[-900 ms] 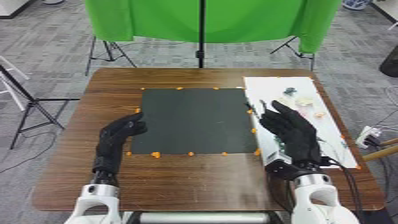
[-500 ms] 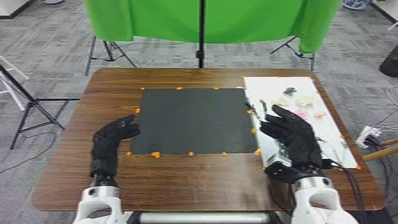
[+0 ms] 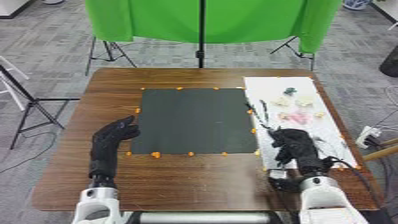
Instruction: Arrange flowers
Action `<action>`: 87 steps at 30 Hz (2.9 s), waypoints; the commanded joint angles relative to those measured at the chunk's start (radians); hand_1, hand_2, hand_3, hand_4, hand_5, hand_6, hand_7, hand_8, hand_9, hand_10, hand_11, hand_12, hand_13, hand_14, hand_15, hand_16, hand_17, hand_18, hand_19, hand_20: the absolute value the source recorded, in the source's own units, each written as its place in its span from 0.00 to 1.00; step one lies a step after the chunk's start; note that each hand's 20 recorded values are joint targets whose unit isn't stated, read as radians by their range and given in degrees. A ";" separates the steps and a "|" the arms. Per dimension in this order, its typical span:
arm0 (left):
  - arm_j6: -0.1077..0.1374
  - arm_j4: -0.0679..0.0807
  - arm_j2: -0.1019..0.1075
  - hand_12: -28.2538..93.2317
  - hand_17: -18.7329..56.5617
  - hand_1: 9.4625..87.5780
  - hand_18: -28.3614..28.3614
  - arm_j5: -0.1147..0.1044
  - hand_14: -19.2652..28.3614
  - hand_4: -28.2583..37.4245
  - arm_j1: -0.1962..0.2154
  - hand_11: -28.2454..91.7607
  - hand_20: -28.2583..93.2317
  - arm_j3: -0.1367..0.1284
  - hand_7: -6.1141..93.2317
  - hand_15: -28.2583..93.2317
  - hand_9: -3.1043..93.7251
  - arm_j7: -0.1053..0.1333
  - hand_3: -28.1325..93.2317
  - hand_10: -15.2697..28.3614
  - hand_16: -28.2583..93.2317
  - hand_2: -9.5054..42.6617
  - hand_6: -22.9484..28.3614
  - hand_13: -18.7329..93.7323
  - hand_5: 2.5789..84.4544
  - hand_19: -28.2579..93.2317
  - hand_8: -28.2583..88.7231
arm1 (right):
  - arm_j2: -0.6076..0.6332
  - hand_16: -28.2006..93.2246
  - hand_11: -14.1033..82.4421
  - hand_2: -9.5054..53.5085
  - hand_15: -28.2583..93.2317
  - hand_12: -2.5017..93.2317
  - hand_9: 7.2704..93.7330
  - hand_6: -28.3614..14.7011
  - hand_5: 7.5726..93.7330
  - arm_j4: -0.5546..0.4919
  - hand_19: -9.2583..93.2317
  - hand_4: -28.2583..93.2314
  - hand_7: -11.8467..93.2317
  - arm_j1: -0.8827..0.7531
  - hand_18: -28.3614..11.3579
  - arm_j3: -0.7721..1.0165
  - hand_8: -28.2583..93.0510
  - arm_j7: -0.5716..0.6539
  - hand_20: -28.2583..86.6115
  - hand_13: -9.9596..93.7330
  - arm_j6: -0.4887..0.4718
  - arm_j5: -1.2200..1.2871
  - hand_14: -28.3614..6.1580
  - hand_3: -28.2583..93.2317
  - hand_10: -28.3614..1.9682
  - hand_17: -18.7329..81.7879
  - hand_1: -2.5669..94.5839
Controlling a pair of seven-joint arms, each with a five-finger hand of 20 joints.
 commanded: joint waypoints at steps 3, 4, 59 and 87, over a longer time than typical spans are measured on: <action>-0.005 -0.001 -0.007 0.34 0.27 0.27 0.75 0.007 0.80 0.10 0.013 0.48 0.41 -0.006 0.25 0.61 0.59 -0.017 0.78 0.68 0.19 0.17 0.52 0.54 0.63 0.42 0.17 | 0.077 0.46 0.48 0.00 0.74 0.36 0.56 0.49 0.52 0.043 0.97 0.00 0.36 0.062 0.31 -0.040 0.19 0.092 0.58 0.76 0.006 -0.634 0.43 0.76 0.32 0.71 0.29; -0.001 -0.002 -0.008 0.34 0.27 0.27 0.75 0.007 0.80 0.10 0.016 0.48 0.41 -0.007 0.25 0.61 0.59 -0.016 0.78 0.68 0.19 0.17 0.52 0.54 0.63 0.42 0.17 | 0.081 0.46 0.49 0.00 0.75 0.37 0.55 0.49 0.52 0.039 0.98 0.00 0.37 0.065 0.31 -0.043 0.19 0.085 0.59 0.76 0.010 -0.624 0.43 0.76 0.32 0.71 0.29; -0.027 -0.006 0.007 0.34 0.26 0.28 0.75 0.000 0.80 0.11 0.017 0.48 0.41 -0.021 0.25 0.61 0.58 -0.020 0.77 0.68 0.19 0.16 0.52 0.53 0.62 0.41 0.17 | 0.238 0.45 0.58 0.00 0.76 0.46 0.93 0.61 0.82 0.158 1.00 0.67 0.49 0.172 0.61 -0.105 0.39 0.134 0.60 1.00 -0.059 -0.534 0.80 0.00 0.60 0.96 0.96; 0.019 0.095 0.087 0.30 0.30 0.10 0.69 -0.126 0.72 0.00 -0.019 0.38 0.37 -0.104 0.16 0.42 0.49 0.060 0.73 0.67 0.19 0.49 0.53 0.45 0.58 0.32 0.18 | -0.050 0.43 0.62 0.00 0.78 0.44 0.92 0.60 0.82 0.309 1.00 0.71 0.51 0.750 0.60 -0.650 0.39 0.074 0.62 1.00 -0.081 -0.024 0.80 0.00 0.57 0.97 0.96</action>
